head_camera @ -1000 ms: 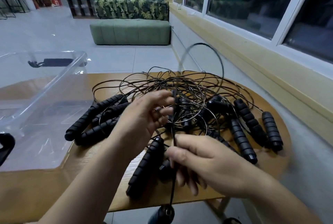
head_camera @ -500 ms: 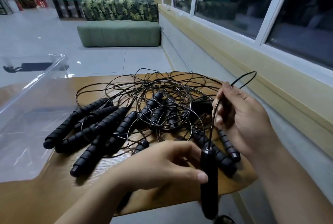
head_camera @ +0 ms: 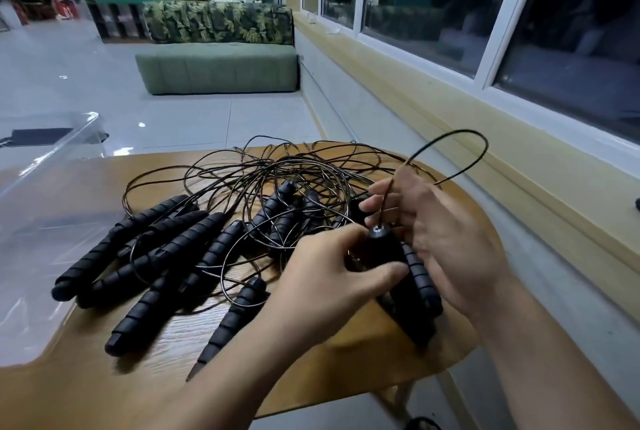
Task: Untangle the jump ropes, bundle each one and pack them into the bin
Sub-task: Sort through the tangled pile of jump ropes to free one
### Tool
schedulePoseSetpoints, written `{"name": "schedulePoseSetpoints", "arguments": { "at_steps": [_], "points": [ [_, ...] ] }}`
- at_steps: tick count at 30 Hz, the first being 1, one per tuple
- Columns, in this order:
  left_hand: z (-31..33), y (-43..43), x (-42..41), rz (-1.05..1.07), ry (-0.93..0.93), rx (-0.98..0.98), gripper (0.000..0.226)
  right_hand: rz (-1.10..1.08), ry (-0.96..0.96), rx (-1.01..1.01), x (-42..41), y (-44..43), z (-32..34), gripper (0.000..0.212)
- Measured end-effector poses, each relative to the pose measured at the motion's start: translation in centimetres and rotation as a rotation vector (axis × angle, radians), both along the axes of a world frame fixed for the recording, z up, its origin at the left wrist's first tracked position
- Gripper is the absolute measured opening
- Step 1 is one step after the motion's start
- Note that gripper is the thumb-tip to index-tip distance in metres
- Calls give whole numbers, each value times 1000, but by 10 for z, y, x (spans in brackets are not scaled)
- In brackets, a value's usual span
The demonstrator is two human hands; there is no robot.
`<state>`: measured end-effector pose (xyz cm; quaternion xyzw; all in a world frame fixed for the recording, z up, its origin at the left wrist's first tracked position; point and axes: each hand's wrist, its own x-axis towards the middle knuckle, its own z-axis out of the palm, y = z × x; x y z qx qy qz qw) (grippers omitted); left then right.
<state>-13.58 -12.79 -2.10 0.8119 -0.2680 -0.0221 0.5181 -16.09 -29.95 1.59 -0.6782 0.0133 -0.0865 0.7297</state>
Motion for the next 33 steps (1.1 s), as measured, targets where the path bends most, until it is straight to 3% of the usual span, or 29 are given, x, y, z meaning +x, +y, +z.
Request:
{"name": "schedulePoseSetpoints", "arguments": {
  "at_steps": [3,5,8,10,12,15,18,22,28,33],
  "points": [
    [7,-12,2,66,-192,3,22,-36,-56,-350,-9,2,0,20],
    [13,-16,7,13,-225,65,24,-180,-120,-432,-9,2,0,20],
    [23,-12,32,-37,-138,159,13,-319,-115,-366,0,-7,-5,25],
    [24,-5,54,57,-122,139,17,-330,-39,-279,11,-14,-14,26],
    [18,-1,76,201,-158,132,24,-307,55,-176,24,-19,-25,27],
    [1,0,100,299,-206,303,26,-253,180,-140,42,-22,-42,26],
    [-14,-6,114,313,-232,472,33,-173,263,-101,55,-15,-47,20],
    [-20,-17,120,278,-204,526,29,-109,342,22,66,-2,-47,21],
    [-8,-2,122,261,-183,383,21,-164,294,8,71,5,-41,16],
    [6,16,112,257,-233,352,17,-395,24,143,62,10,-33,13]
  ]
}}
